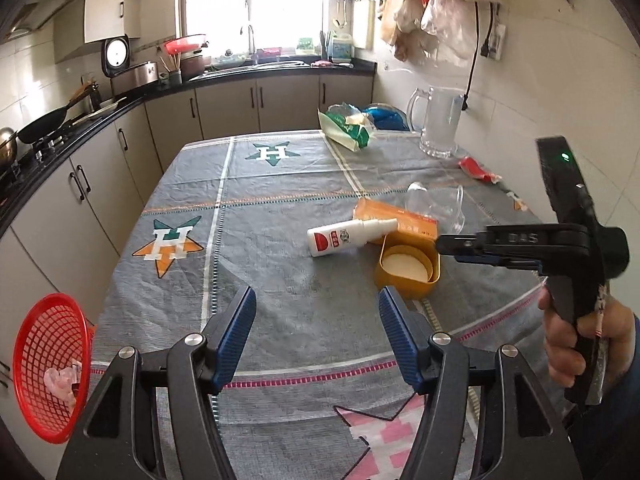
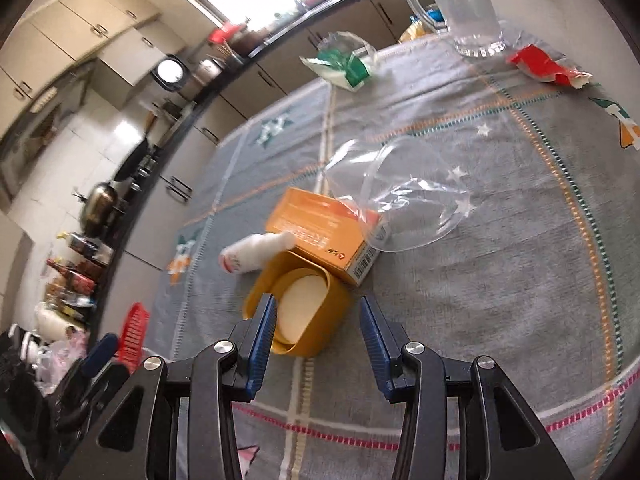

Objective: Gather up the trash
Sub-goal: 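Move both open tools back toward the table, then grasp the white spray bottle with the left tool while the right tool grasps the orange lid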

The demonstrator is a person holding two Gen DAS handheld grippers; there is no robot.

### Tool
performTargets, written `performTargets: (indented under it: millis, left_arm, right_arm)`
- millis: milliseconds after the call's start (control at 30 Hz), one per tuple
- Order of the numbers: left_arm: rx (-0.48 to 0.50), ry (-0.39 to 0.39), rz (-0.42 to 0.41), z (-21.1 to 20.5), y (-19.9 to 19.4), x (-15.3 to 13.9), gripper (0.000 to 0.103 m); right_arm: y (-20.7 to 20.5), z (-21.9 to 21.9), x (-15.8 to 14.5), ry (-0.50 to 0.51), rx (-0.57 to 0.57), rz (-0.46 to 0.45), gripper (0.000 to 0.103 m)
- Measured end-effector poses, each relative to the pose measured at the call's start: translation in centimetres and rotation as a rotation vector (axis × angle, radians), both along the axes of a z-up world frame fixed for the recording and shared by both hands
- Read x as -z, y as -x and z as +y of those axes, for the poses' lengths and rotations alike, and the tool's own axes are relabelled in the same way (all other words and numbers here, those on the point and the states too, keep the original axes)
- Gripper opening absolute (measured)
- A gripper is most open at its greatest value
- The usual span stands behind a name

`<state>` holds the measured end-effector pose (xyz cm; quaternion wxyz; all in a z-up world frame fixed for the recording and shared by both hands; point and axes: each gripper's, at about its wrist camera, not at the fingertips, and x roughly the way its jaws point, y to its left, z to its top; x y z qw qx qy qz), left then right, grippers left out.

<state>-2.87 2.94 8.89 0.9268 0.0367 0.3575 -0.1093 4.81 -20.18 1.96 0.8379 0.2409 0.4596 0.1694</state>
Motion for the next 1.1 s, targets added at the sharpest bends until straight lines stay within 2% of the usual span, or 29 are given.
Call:
performTargets:
  millis: [67,100,133,200,267,300,333,433,533,700,900,1000,1100]
  left_arm:
    - [-0.004,-0.012,0.005,0.2,-0.4,0.3,0.063]
    - [-0.003,-0.015,0.009,0.3,-0.6,0.3,0.063]
    - [-0.002,-0.017,0.012,0.5,-0.7,0.4,0.064]
    - [0.009,-0.033,0.015,0.7,-1.2,0.5,0.067]
    - [0.032,-0.05,0.019,0.6,-1.7,0.6,0.071]
    - [0.046,-0.064,0.023,0.5,-2.1,0.6,0.071]
    - [0.058,-0.074,0.023,0.3,-2.3,0.7,0.071]
    - [0.125,-0.084,0.025,-0.7,-3.5,0.7,0.074]
    - [0.185,-0.104,0.031,-2.0,-4.8,1.0,0.077]
    - [0.281,-0.185,0.033,-4.8,-7.4,2.2,0.077]
    - [0.374,-0.243,0.008,-6.9,-9.9,3.4,0.077]
    - [0.433,-0.273,0.044,-7.8,-11.5,4.6,0.077]
    - [0.467,-0.267,0.094,-8.0,-12.6,5.6,0.077]
  right_arm:
    - [-0.7,0.9,0.5,0.045,0.004,0.017,0.045]
    - [-0.9,1.3,0.7,0.09,0.016,0.025,0.041]
    - [-1.0,1.6,0.9,0.103,0.02,0.028,0.035]
    - [-1.4,2.1,1.3,0.132,0.01,0.039,0.029]
    - [-1.3,2.6,1.3,0.16,-0.002,0.02,0.023]
    - [-1.2,2.8,1.1,0.194,-0.015,0.005,0.014]
    - [-1.0,3.0,1.0,0.224,-0.019,-0.007,0.011]
    - [-0.4,2.9,0.5,0.278,-0.045,-0.069,0.011]
    - [0.2,1.9,-0.1,0.222,-0.055,-0.133,0.011]
    - [0.8,-0.7,-1.4,0.158,0.023,-0.206,0.011]
    - [1.2,-3.2,-2.2,0.133,0.158,-0.232,0.011]
    - [1.3,-4.0,-2.3,0.095,0.184,-0.23,0.011]
    - [1.2,-4.4,-2.2,0.088,0.198,-0.221,0.011]
